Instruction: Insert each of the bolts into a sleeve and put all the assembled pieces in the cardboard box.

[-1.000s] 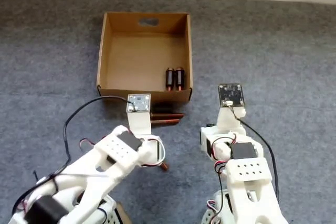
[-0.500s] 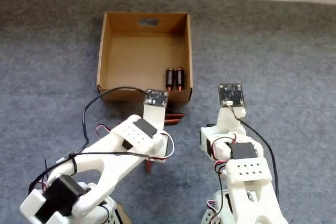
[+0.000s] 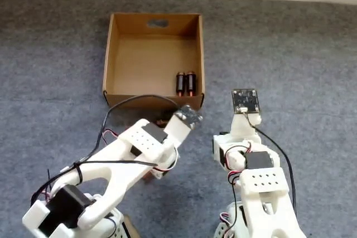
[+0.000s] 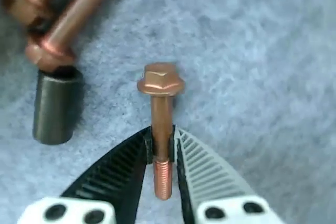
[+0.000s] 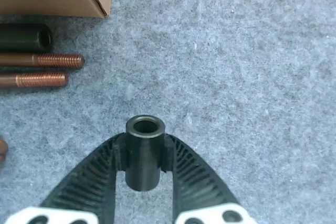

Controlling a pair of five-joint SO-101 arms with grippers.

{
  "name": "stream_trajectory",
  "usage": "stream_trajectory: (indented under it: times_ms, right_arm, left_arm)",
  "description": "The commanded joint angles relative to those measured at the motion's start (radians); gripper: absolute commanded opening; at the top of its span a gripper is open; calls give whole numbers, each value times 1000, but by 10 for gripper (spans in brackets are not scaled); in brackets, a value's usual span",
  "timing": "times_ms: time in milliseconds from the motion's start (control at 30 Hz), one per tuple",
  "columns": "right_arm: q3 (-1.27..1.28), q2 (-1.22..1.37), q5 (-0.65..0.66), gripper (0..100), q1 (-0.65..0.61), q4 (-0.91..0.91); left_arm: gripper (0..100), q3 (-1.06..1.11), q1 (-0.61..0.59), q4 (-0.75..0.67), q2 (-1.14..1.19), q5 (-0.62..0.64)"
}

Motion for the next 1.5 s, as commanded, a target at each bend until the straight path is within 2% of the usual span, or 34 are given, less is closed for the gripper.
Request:
stream_trajectory:
  times_ms: [0, 167, 200, 433, 867, 1067, 1200, 1267, 1467]
  right_arm:
    - [-4, -21, -5, 6, -1, -19]
    - [-4, -21, -5, 6, -1, -19]
    - [-4, -21, -5, 6, -1, -19]
    - [5, -21, -3, 6, -1, -19]
    - [5, -21, -3, 6, -1, -19]
    - [5, -21, -3, 6, -1, -19]
    - [5, -21, -3, 6, -1, -19]
    - [5, -21, -3, 6, -1, -19]
    - [4, -27, -8, 6, -1, -18]
  left_arm:
    - [24, -42, 7, 28, 1, -29]
    - [209, -16, 8, 25, -1, 21]
    - [217, -10, 8, 21, -1, 28]
    - [146, 8, 7, -46, -1, 32]
    - [146, 4, 7, -203, 5, 34]
    - [134, 5, 7, -199, 8, 34]
    - [0, 7, 7, -199, 8, 34]
    - [22, 8, 7, -198, 8, 34]
    - [8, 8, 8, -195, -1, 34]
